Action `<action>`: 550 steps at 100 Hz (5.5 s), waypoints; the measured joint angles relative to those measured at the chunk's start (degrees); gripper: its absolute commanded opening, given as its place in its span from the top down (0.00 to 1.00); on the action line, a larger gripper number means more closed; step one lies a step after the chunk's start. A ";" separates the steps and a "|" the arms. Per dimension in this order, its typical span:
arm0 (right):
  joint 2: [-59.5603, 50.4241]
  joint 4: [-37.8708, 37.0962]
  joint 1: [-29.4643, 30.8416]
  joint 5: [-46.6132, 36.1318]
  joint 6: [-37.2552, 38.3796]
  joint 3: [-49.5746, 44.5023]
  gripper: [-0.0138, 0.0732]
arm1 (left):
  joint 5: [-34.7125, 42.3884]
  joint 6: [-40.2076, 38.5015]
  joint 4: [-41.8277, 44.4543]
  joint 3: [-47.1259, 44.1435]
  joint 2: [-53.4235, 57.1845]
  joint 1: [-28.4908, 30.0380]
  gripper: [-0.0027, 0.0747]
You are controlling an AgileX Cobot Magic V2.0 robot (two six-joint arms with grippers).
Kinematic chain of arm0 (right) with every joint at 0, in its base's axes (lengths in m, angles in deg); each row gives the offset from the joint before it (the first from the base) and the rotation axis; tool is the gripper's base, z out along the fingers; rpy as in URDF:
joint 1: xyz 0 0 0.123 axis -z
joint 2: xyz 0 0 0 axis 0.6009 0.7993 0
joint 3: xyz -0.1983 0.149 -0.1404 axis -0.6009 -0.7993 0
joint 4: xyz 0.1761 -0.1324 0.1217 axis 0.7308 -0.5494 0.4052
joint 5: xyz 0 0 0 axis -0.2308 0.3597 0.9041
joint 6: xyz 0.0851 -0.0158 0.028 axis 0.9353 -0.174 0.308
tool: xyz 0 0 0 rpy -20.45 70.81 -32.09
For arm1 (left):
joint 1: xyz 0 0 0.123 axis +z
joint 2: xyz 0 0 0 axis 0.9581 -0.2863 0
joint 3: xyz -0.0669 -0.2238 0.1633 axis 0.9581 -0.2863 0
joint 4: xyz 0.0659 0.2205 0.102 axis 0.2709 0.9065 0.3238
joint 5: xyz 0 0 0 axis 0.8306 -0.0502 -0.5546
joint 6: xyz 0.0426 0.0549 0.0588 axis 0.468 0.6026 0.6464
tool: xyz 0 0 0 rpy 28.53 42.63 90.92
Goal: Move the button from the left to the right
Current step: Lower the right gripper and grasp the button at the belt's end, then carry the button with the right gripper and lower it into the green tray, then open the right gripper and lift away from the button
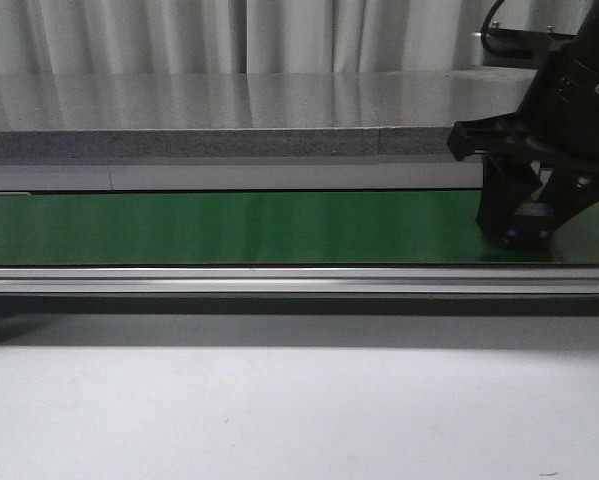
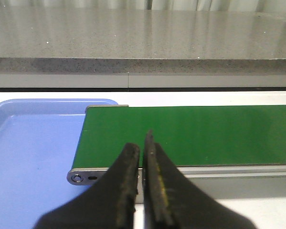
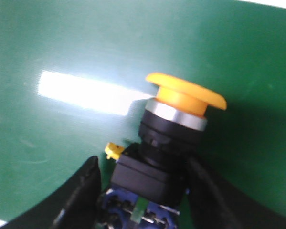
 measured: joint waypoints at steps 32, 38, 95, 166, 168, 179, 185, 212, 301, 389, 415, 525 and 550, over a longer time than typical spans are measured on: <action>-2.56 -14.92 1.12 13.07 0.00 10.26 0.64 | 0.00 0.00 0.00 0.00 0.00 0.00 0.96; -3.16 -16.57 2.81 14.35 0.00 11.59 0.64 | 0.00 0.00 0.00 0.00 0.00 0.00 0.96; -1.34 -4.50 35.69 10.27 -18.68 12.56 0.64 | 0.00 0.00 0.00 0.00 0.00 0.00 0.96; 13.78 1.68 45.65 8.92 -31.15 12.67 0.63 | 0.00 0.00 0.00 0.00 0.00 0.00 0.96; 13.92 1.68 45.65 8.92 -31.30 12.67 0.62 | 0.00 0.00 0.00 0.00 0.00 0.00 0.96; 15.02 2.08 45.65 8.92 -31.44 12.78 0.57 | 0.00 0.00 0.00 0.00 0.00 0.00 0.96; 15.60 2.45 45.65 8.92 -31.44 12.78 0.52 | 0.00 0.00 0.00 0.00 0.00 0.00 0.96; 16.08 2.78 45.65 7.48 -31.53 12.89 0.27 | 0.00 0.00 0.00 0.00 0.00 0.00 0.96; -1.09 13.68 30.10 0.33 -30.29 13.01 0.27 | 0.00 0.00 0.00 0.00 0.00 0.00 0.96; -57.25 15.79 14.92 -23.92 -30.29 -34.65 0.45 | 0.00 0.00 0.00 0.00 0.00 0.00 0.96; -71.70 16.03 14.92 -13.43 -30.29 -37.66 0.79 | 0.00 0.00 0.00 0.00 0.00 0.00 0.96; -73.75 16.03 14.92 -14.66 -30.19 -39.26 0.92 | 0.00 0.00 0.00 0.00 0.00 0.00 0.96; -78.42 4.73 12.50 -20.04 -16.25 -45.54 0.92 | 0.00 0.00 0.00 0.00 0.00 0.00 0.96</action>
